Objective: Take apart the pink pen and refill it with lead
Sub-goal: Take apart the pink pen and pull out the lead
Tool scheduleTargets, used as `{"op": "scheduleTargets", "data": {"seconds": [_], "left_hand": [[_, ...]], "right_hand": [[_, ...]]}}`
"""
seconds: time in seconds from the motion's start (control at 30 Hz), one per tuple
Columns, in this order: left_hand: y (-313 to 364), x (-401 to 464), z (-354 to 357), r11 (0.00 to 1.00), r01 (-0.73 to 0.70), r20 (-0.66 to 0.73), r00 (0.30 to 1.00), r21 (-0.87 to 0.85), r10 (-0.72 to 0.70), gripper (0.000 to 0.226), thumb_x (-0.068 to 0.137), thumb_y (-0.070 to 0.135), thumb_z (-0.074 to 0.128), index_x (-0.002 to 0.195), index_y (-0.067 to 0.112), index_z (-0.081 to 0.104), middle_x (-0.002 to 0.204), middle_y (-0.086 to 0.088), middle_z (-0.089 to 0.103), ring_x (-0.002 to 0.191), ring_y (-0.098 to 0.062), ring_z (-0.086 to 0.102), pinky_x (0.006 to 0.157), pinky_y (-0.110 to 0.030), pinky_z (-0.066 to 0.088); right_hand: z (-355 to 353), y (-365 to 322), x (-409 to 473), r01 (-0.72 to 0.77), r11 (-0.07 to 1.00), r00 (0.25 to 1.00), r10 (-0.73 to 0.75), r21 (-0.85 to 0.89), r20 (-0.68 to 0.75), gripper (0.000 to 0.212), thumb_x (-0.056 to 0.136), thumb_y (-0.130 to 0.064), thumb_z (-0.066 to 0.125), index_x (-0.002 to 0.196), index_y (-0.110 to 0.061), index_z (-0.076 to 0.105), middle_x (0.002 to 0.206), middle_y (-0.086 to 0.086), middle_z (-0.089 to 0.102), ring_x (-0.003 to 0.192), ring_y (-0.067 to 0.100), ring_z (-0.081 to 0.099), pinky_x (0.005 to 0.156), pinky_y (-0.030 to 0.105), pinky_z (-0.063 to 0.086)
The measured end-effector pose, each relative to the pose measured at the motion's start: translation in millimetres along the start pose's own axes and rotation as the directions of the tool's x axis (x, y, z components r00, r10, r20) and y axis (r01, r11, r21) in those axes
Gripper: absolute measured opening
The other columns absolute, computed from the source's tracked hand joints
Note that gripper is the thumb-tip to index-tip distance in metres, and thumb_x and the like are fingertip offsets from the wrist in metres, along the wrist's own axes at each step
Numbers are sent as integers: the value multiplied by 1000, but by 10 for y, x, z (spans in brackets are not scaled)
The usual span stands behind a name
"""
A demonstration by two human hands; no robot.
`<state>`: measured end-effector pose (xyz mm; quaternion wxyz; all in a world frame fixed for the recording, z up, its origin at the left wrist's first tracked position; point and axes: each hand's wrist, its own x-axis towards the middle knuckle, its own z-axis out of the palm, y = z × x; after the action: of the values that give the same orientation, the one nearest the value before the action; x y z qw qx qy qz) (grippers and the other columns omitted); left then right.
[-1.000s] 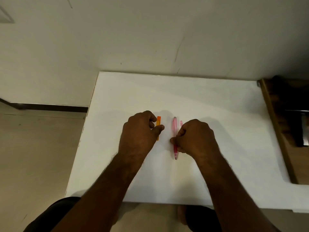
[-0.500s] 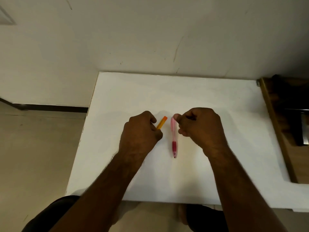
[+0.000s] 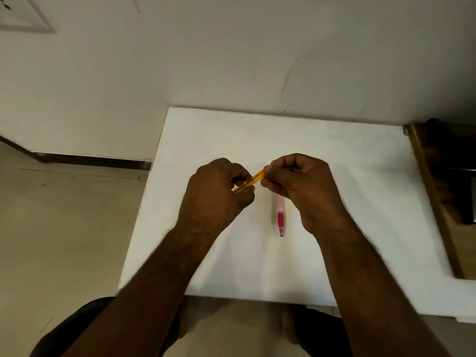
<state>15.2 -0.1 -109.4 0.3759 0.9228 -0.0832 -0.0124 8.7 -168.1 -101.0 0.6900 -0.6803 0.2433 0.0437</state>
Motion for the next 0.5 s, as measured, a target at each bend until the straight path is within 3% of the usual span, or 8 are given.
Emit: {"op": "scheduleTargets", "data": {"seconds": [0.23, 0.37, 0.5], "left_hand": [[-75, -4, -169, 997, 42, 3, 999, 70, -42, 14, 73, 27, 74, 87, 27, 77, 79, 7, 66, 72, -13, 62, 69, -29, 51], [-169, -30, -252, 996, 61, -23, 998, 58, -60, 14, 75, 28, 75, 89, 27, 77, 81, 8, 66, 74, -13, 63, 71, -26, 51], [-204, -35, -308, 999, 28, -66, 997, 16, -27, 16, 76, 25, 77, 92, 23, 78, 83, 5, 68, 76, -14, 63, 74, -33, 54]], "right_hand": [[101, 64, 56, 20, 1000, 992, -20, 3, -127, 11, 84, 0, 79, 86, -5, 70, 80, 10, 79, 74, 27, 79, 73, 32, 64], [197, 185, 36, 75, 917, 994, -99, -392, -42, 14, 80, -10, 82, 85, -16, 71, 76, 4, 78, 72, 22, 78, 82, 45, 62], [380, 294, -13, 128, 735, 992, -105, -666, 74, 16, 79, -22, 85, 88, -22, 72, 76, -2, 76, 77, 19, 74, 87, 41, 58]]}}
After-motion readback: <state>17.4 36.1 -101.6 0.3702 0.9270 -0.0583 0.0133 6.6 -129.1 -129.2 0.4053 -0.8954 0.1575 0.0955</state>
